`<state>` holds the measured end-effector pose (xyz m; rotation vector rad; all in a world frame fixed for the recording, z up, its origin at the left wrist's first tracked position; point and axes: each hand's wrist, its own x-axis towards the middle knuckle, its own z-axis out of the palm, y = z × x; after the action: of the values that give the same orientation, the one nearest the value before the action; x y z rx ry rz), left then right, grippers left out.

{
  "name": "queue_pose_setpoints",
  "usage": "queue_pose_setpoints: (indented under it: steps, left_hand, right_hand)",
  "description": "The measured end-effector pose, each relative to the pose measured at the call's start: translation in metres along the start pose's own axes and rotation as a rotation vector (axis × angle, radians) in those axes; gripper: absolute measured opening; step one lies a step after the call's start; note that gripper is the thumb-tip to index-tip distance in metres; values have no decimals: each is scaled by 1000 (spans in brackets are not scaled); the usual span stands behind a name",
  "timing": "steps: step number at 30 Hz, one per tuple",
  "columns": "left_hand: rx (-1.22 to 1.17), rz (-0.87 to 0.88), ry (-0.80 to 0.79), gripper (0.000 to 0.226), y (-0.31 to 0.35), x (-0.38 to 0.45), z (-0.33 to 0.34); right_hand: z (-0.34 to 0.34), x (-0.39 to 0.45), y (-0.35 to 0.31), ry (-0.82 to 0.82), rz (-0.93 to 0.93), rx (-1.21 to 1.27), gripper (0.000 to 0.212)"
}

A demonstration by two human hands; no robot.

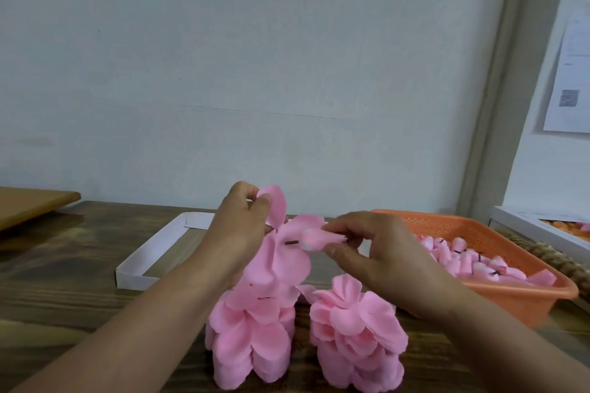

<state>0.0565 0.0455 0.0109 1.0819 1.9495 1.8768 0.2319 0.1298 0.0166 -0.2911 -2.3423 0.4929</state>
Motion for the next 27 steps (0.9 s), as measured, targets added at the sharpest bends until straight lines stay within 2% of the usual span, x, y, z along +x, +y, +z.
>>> queue_pose_setpoints:
  steps: [9,17,20,21,23,25,27]
  left_hand:
    - [11,-72,-2,11,3,-7,15]
    - [36,-91,-9,10,6,-11,24]
    - [41,-85,-14,11,10,-14,26]
    - [49,-82,-17,11,10,-15,27]
    - [67,-80,-20,12,11,-16,27]
    - [82,-80,-39,13,12,-17,28]
    - [77,-88,-76,13,13,-19,27]
  right_hand:
    - [-3,1,-3,50,-28,-38,14]
    - [2,1,-4,68,-126,-373,11]
    - [1,2,-10,57,-211,-459,46]
    - [2,2,-10,38,-219,-481,48]
    - [7,1,-11,-46,-204,-606,21]
    - [15,-1,-10,-67,-165,-745,18]
    - [20,-4,-9,-56,-115,-643,11]
